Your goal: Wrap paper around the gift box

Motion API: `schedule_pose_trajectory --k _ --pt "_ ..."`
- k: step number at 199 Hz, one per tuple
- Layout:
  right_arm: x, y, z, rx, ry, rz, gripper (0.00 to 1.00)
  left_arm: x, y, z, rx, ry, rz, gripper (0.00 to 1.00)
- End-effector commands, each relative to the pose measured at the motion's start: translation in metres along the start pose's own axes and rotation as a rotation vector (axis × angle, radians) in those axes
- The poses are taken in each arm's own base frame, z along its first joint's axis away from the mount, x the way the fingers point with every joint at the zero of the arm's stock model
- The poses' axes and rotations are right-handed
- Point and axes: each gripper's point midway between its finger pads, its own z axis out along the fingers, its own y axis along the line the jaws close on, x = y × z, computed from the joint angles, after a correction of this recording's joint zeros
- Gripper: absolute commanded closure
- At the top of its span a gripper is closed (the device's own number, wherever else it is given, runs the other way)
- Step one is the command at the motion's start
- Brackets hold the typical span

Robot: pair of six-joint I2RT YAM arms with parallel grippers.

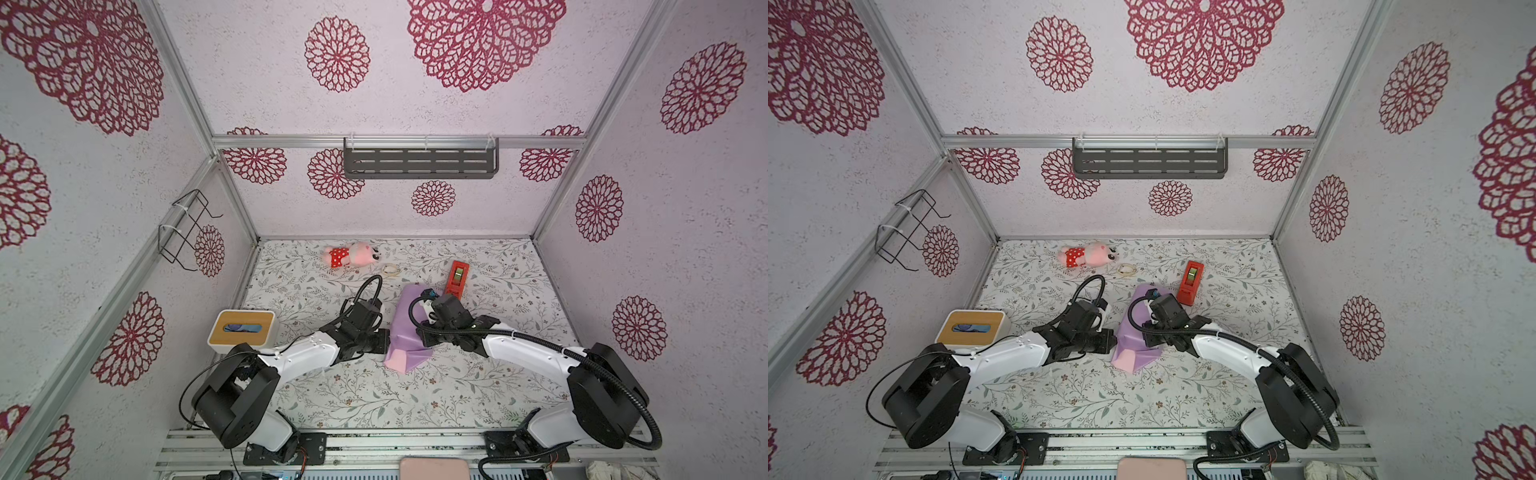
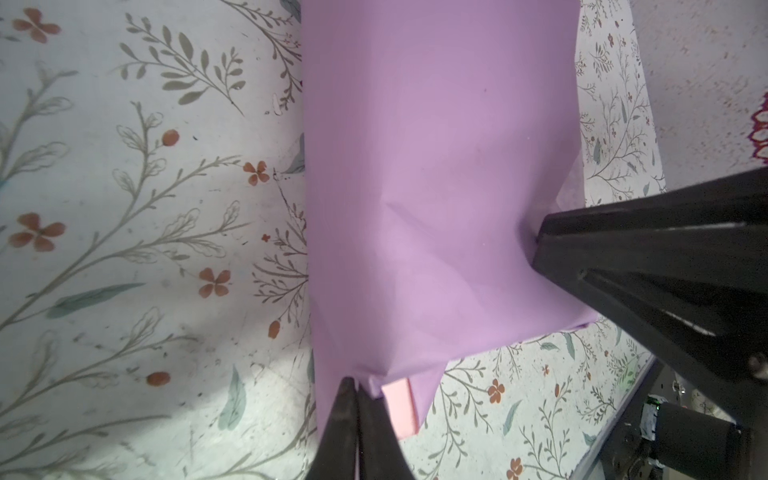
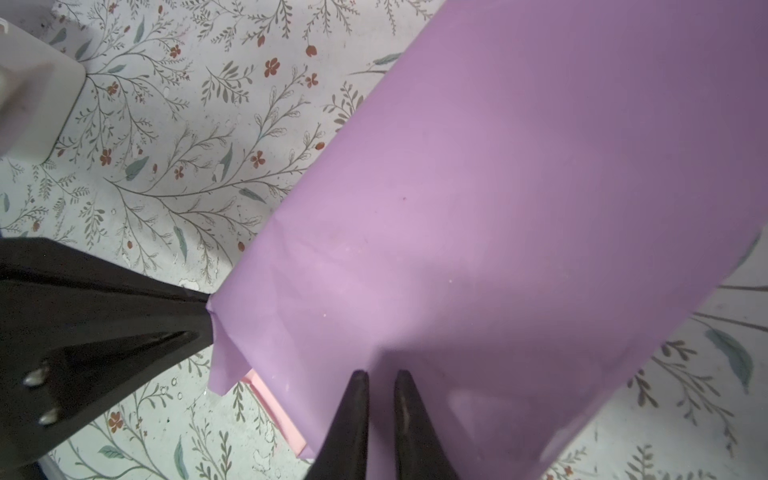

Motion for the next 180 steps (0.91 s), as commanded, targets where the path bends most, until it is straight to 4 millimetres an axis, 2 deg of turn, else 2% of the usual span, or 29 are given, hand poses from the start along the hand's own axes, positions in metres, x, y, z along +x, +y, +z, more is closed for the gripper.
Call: schedule_pose_trajectory --k 1,36,57,116,136,180 --pt "0.021 -0.006 0.005 0.009 0.072 0.021 0.84 -0.004 -0.010 -0.002 0.021 -0.014 0.044 0.91" --pt "0.021 -0.006 0.005 0.013 0.073 0.018 0.84 -0.003 0.018 -0.015 -0.081 -0.042 0.036 0.90" --pt "0.021 -0.006 0.005 0.013 0.073 0.018 0.84 -0.009 0.029 -0.021 -0.100 -0.067 0.016 0.84" --pt "0.021 -0.006 0.004 0.013 0.070 0.018 0.85 -0.025 0.009 -0.005 -0.031 -0.035 0.026 0.82" --pt "0.020 -0.006 0.004 0.014 0.068 0.017 0.85 -0.022 0.001 -0.002 -0.016 -0.022 0.041 0.82" --pt "0.021 -0.007 0.004 0.015 0.069 0.018 0.85 -0.009 -0.002 -0.002 -0.020 -0.008 0.030 0.87"
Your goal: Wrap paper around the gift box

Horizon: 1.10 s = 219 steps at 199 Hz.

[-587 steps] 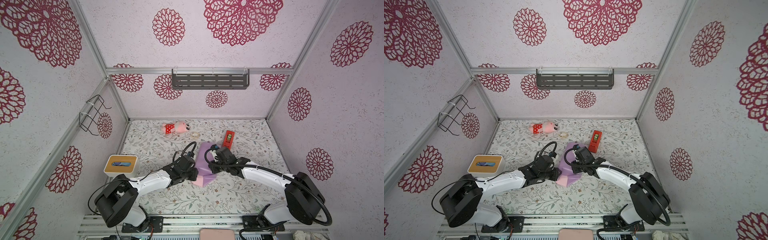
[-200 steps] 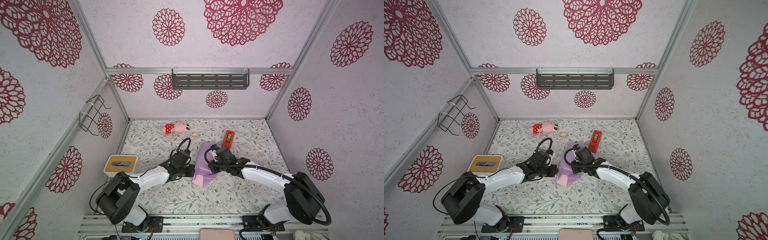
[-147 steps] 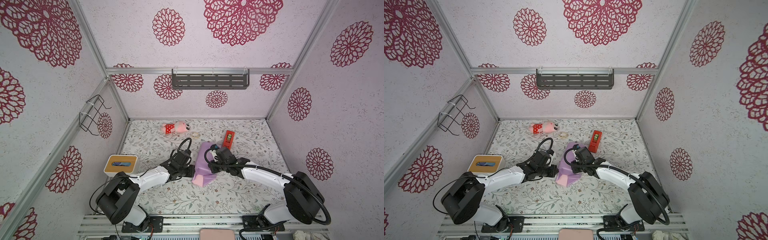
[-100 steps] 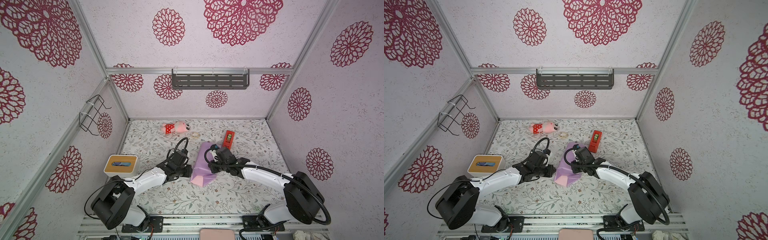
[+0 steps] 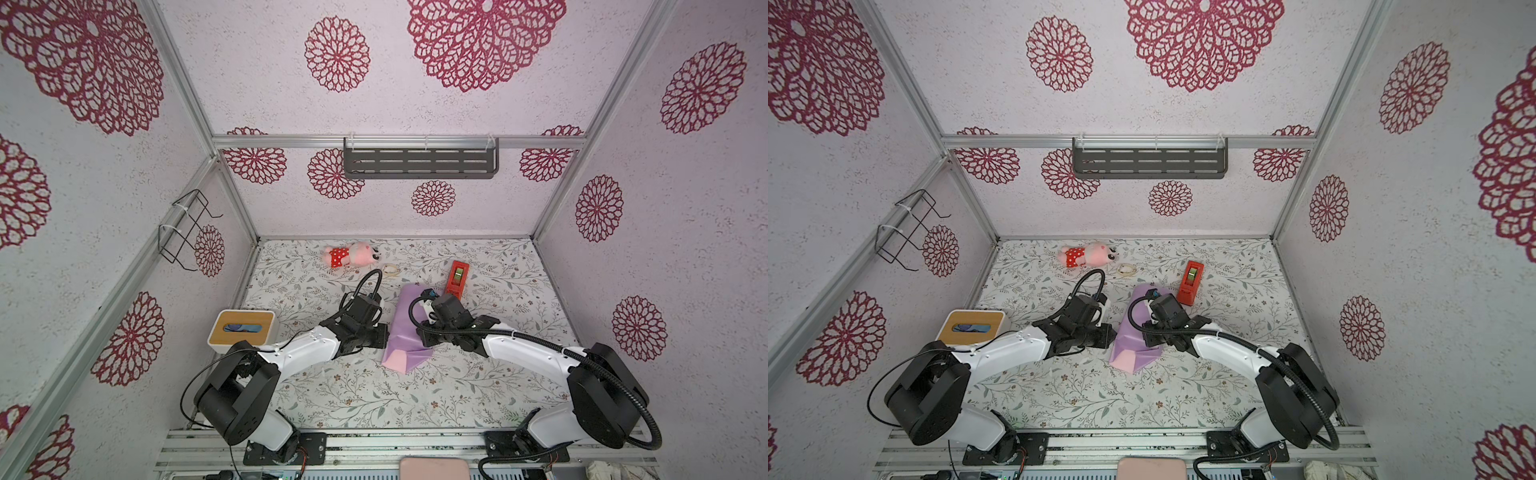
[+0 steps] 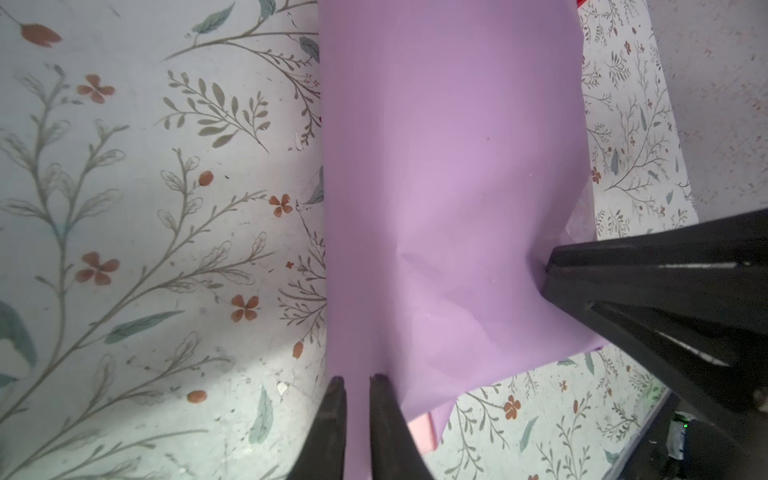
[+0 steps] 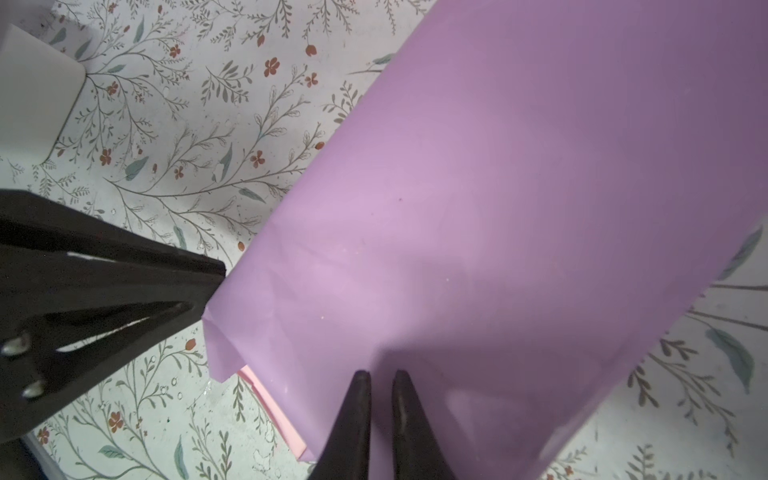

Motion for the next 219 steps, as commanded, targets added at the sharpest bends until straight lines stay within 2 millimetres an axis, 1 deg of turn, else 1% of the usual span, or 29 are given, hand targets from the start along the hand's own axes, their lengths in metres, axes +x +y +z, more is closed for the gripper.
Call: schedule_pose_trajectory --k 1,33,57,79,113,135,175,219 --pt "0.021 -0.007 0.004 0.015 0.069 0.018 0.85 0.006 -0.008 0.000 0.021 0.004 0.005 0.87" --pt "0.019 -0.006 0.004 0.011 0.067 0.017 0.86 0.010 -0.013 -0.001 0.020 0.002 0.004 0.88" --pt "0.019 -0.005 0.004 0.010 0.065 0.018 0.86 0.010 -0.007 -0.003 -0.018 -0.006 -0.011 0.88" --pt "0.021 -0.006 0.005 0.011 0.070 0.019 0.86 0.010 -0.005 -0.005 -0.027 -0.007 -0.020 0.89" --pt "0.021 -0.006 0.005 0.011 0.068 0.021 0.86 0.017 -0.001 -0.010 -0.039 0.003 -0.034 0.89" --pt "0.022 -0.006 0.006 0.011 0.072 0.022 0.87 0.021 -0.005 -0.011 -0.021 0.010 -0.032 0.89" --pt "0.024 -0.007 0.006 0.010 0.074 0.032 0.87 0.015 -0.023 -0.008 0.053 0.002 -0.032 0.91" --pt "0.034 -0.009 0.008 0.014 0.105 0.054 0.88 0.012 -0.025 -0.002 0.063 -0.004 -0.043 0.91"
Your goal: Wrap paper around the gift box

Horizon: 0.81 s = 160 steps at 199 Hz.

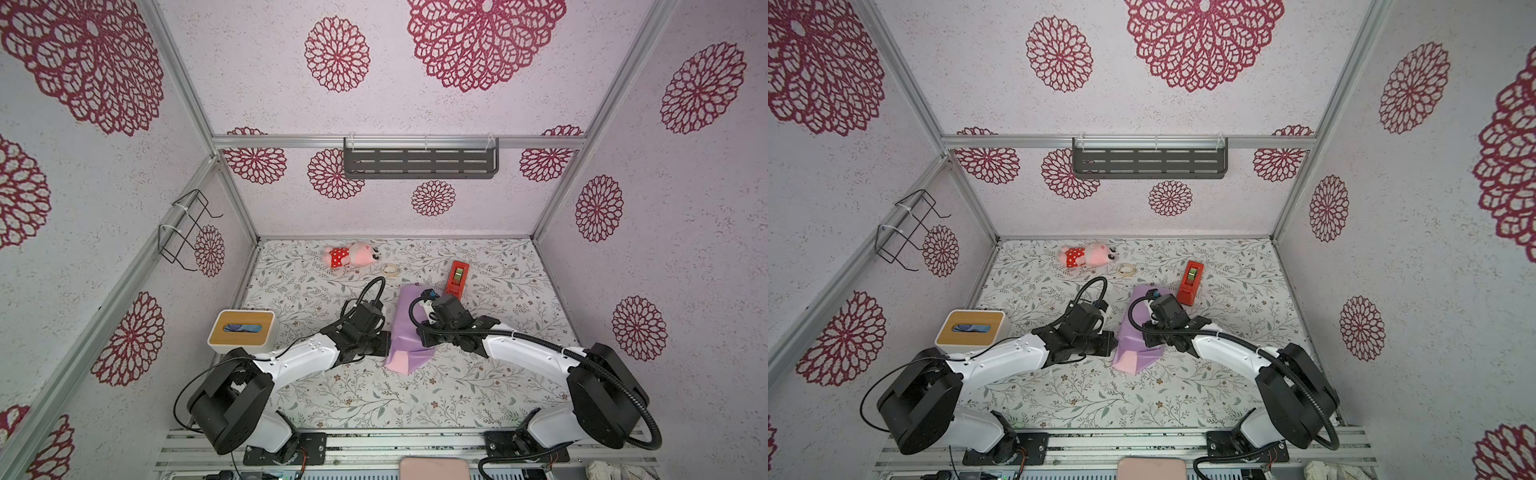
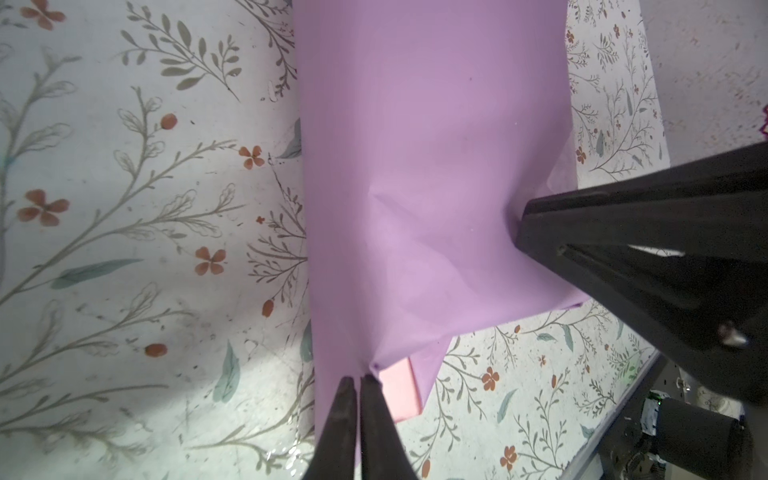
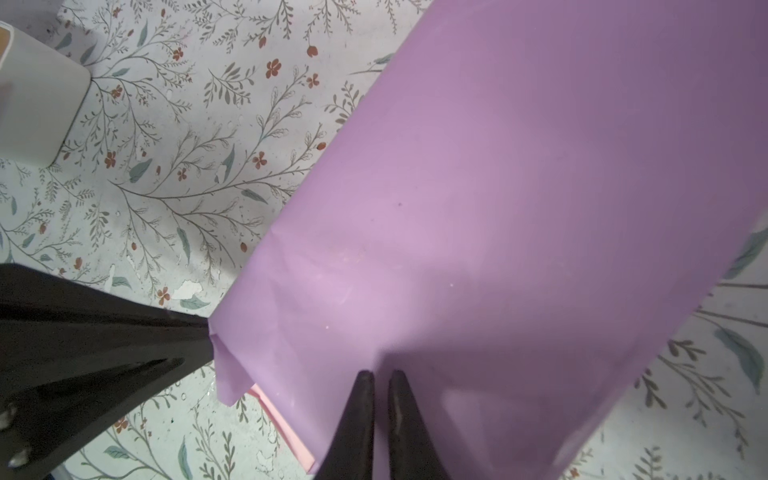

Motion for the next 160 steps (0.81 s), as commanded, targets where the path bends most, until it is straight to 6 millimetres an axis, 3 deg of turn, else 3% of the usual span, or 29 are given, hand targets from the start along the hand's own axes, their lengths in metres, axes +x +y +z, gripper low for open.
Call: schedule_pose_trajectory --k 1,93,160 --pt "0.033 -0.010 0.006 0.024 0.108 0.040 0.88 -0.007 -0.012 0.003 0.042 -0.020 -0.001 0.91" --pt "0.038 -0.012 0.010 0.030 0.124 0.054 0.89 0.002 -0.016 0.009 0.077 -0.010 -0.008 0.91" --pt "0.039 -0.012 0.011 0.026 0.126 0.058 0.89 -0.003 -0.018 0.016 0.081 -0.034 -0.017 0.90"
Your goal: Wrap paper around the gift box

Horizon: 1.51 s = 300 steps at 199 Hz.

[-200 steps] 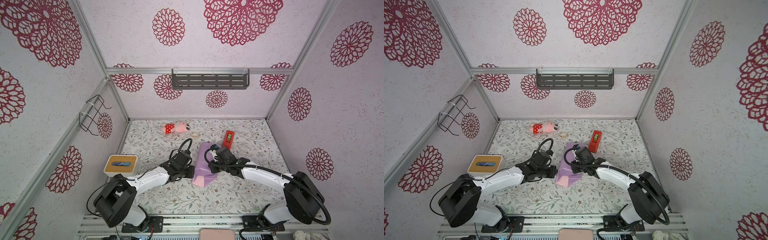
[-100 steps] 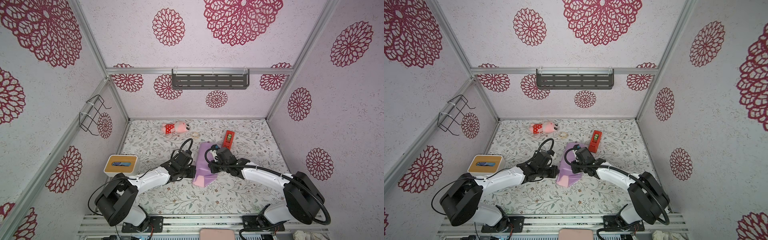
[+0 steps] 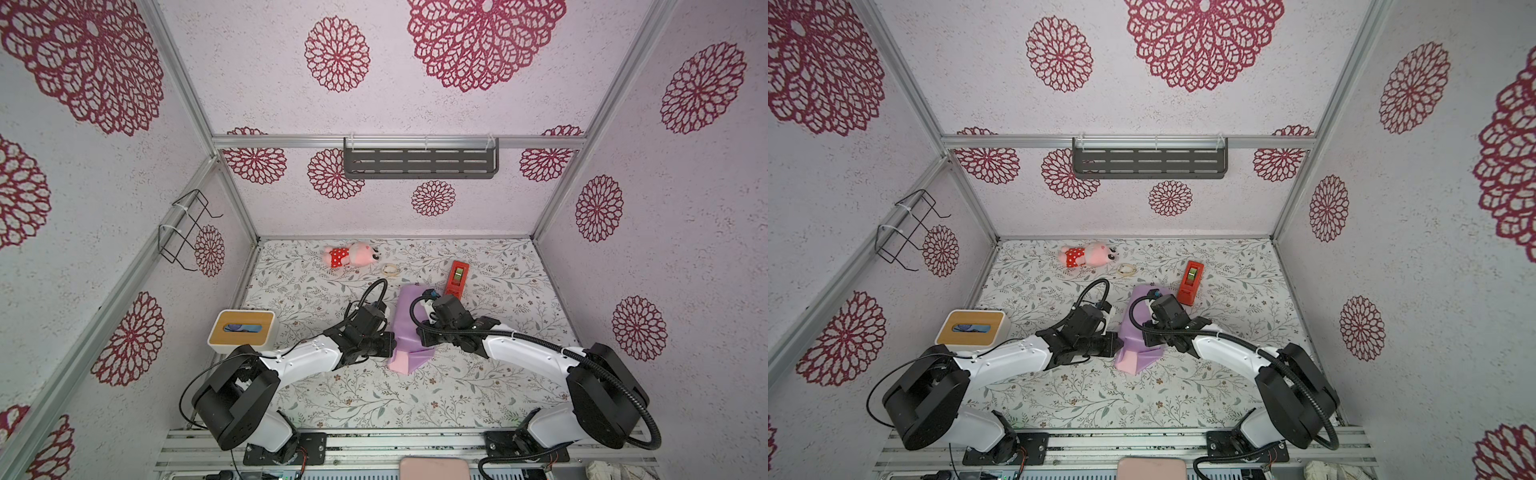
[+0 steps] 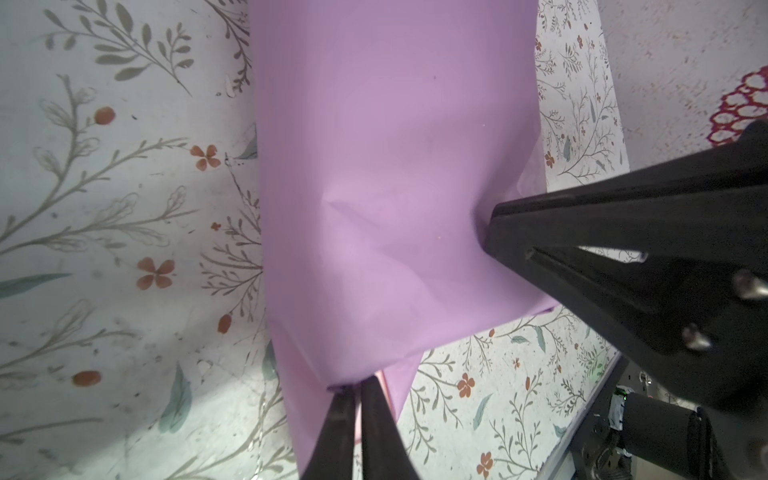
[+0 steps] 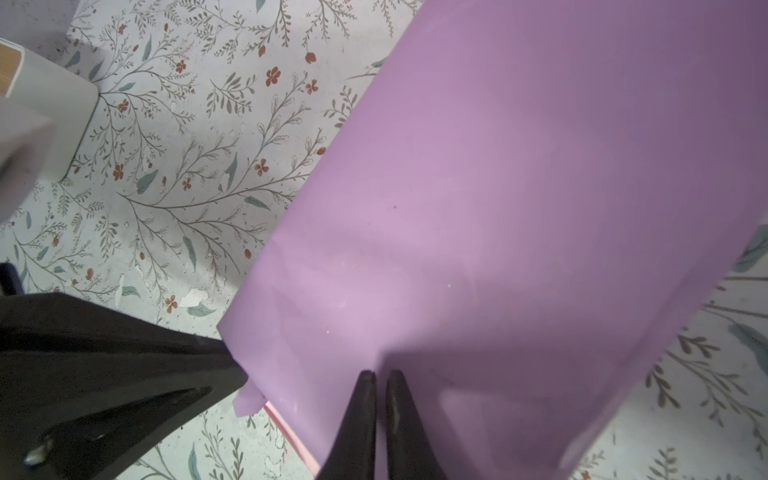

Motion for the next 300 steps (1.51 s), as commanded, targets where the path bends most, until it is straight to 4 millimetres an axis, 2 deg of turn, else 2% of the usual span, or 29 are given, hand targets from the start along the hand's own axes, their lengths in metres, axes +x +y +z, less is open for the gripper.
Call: schedule_pose_trajectory --k 1,78,135,170,188,228,269,300 --pt "0.039 -0.014 0.010 0.036 0.131 0.026 0.89 -0.004 -0.004 0.006 0.012 -0.020 0.003 0.90" --pt "0.037 -0.013 0.008 0.034 0.124 0.024 0.90 -0.004 0.005 0.007 -0.022 -0.045 0.029 0.88" --pt "0.037 -0.013 0.009 0.034 0.126 0.021 0.90 -0.002 0.004 -0.021 0.005 -0.091 0.046 0.81" --pt "0.037 -0.013 0.010 0.034 0.127 0.019 0.90 0.000 0.024 -0.036 -0.026 -0.129 0.011 0.81" --pt "0.036 -0.012 0.010 0.033 0.126 0.020 0.90 0.002 0.040 -0.031 -0.073 -0.091 -0.022 0.85" --pt "0.036 -0.012 0.010 0.033 0.126 0.021 0.91 -0.001 0.043 -0.014 -0.087 -0.057 -0.038 0.90" --pt "0.036 -0.012 0.011 0.035 0.130 0.019 0.91 -0.003 0.015 -0.003 -0.022 -0.040 0.021 0.92" --pt "0.036 -0.012 0.011 0.030 0.126 0.023 0.91 -0.002 0.009 0.004 -0.018 -0.029 0.034 0.93"
